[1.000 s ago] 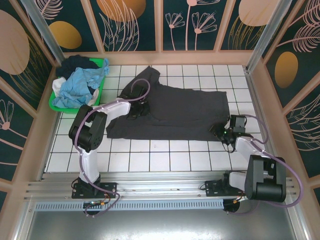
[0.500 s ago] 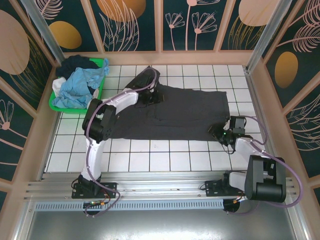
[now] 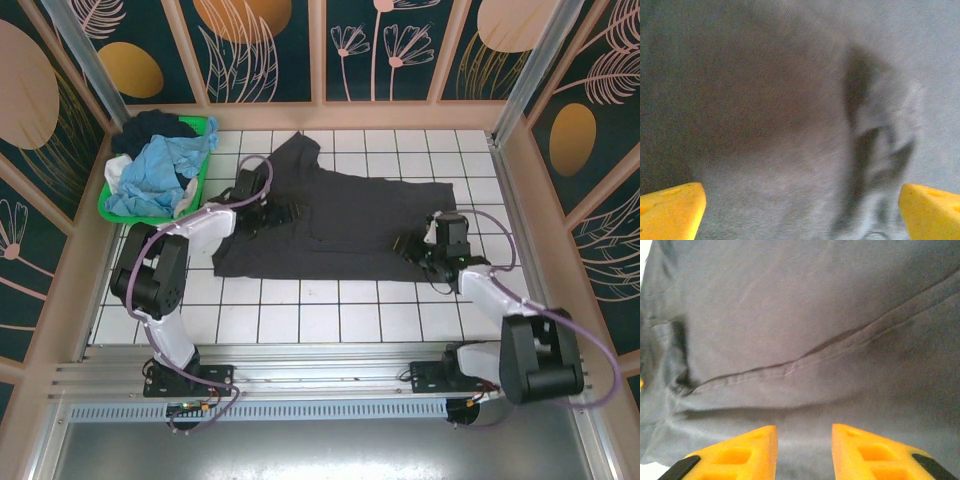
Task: Fold and stack the t-shirts
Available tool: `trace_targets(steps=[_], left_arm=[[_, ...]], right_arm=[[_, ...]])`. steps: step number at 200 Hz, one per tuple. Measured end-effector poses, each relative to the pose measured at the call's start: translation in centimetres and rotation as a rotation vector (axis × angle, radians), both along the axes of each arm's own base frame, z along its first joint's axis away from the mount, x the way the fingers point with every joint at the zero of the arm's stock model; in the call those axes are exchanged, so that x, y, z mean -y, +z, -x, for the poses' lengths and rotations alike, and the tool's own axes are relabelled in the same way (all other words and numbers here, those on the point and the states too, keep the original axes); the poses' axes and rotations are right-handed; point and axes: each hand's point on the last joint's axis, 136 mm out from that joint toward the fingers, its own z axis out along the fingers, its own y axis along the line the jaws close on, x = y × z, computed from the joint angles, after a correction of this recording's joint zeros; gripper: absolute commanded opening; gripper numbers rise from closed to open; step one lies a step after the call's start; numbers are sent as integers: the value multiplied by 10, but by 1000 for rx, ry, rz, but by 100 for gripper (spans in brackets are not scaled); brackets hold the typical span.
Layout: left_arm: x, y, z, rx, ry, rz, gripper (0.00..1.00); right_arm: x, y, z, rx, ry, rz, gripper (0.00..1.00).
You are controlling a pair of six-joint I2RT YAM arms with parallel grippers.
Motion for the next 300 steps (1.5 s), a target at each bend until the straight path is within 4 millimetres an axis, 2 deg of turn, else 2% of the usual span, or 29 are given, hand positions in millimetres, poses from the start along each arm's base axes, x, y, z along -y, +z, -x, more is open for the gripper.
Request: trace_targets(steps=[9,20,34,44,65,87,114,136,160,174,190,206,222,241,256,276,289,300], left_arm=[[-4,-8,0,-6,6,-16,99],[-7,-5,-5,17,19,-17,99],[-18,-6,-8,37,51,-35,99],[-25,-7,-8,55,70,-40,98],[-29,-7,0,87,80,-22,99],[-31,-7,2,118,85,-8,99],[-32,-6,2,139,87,7,98],[-35,-5,3,147,93,4,98],[-50,-5,2,141,132,-27,98],[-59,-4,0,127,155,-57,99],[-64,4,-9,116,172,-96,98],[-63,25,-34,141,181,-116,99],[-54,60,-68,217,183,-102,98],[-40,97,-115,312,181,-69,99],[-27,113,-157,377,177,-52,99],[-15,110,-212,440,177,-69,97],[-9,95,-243,461,175,-94,93],[-5,77,-261,468,173,-109,93]], right_arm=[[6,-17,0,-53,-25,13,30],[15,-34,5,-112,-62,31,31],[25,-32,2,-108,-108,22,31],[41,-36,4,-124,-174,9,31],[65,-36,2,-130,-264,-15,31],[71,-36,2,-140,-295,-21,32],[80,-34,5,-144,-341,7,33],[104,-31,15,-160,-423,75,35],[125,-21,23,-157,-486,146,36],[127,-9,16,-125,-480,150,37],[126,12,-6,-68,-454,151,37],[121,34,-37,-10,-414,155,39],[114,53,-70,47,-367,168,43],[109,60,-102,81,-326,180,45],[110,56,-123,83,-301,198,45],[112,43,-155,77,-271,225,45],[114,33,-176,74,-251,242,44],[115,24,-192,69,-235,257,44]])
